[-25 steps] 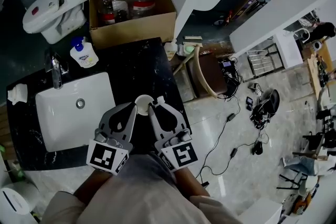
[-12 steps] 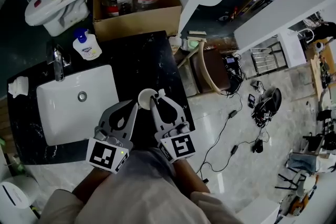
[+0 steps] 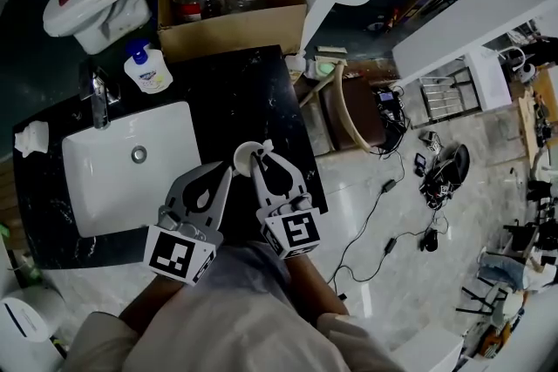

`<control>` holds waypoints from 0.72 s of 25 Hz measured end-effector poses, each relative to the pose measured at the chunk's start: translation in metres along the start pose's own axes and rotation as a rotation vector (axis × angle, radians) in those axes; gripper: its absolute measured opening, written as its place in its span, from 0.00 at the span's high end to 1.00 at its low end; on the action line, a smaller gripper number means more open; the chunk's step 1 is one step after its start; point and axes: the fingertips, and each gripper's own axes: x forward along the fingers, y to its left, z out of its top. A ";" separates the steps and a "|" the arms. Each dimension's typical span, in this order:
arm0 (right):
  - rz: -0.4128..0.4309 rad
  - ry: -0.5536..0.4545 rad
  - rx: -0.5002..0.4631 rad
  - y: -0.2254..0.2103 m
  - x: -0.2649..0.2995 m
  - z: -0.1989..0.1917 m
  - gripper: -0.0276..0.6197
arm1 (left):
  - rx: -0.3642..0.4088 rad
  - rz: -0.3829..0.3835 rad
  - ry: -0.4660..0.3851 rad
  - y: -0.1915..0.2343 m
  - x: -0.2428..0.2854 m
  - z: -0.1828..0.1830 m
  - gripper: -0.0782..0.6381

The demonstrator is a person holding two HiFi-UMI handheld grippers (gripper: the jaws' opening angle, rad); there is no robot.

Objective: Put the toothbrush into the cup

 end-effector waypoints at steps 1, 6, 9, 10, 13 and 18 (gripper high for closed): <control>-0.001 0.003 -0.001 0.000 0.001 -0.002 0.88 | 0.001 0.000 -0.001 0.000 0.000 0.000 0.88; -0.010 0.016 -0.002 -0.001 0.005 -0.009 0.88 | 0.002 -0.002 -0.001 0.001 -0.001 -0.001 0.88; -0.016 0.023 0.001 -0.002 0.006 -0.014 0.88 | 0.001 -0.002 -0.003 0.001 -0.001 0.000 0.88; -0.017 0.025 0.002 -0.003 0.006 -0.014 0.88 | 0.001 -0.002 -0.002 0.001 -0.001 0.000 0.88; -0.019 0.030 0.002 -0.004 0.007 -0.017 0.88 | 0.000 0.000 0.003 0.001 0.000 0.000 0.88; -0.025 0.042 0.001 -0.006 0.011 -0.023 0.88 | -0.004 0.002 0.002 0.002 0.001 0.000 0.88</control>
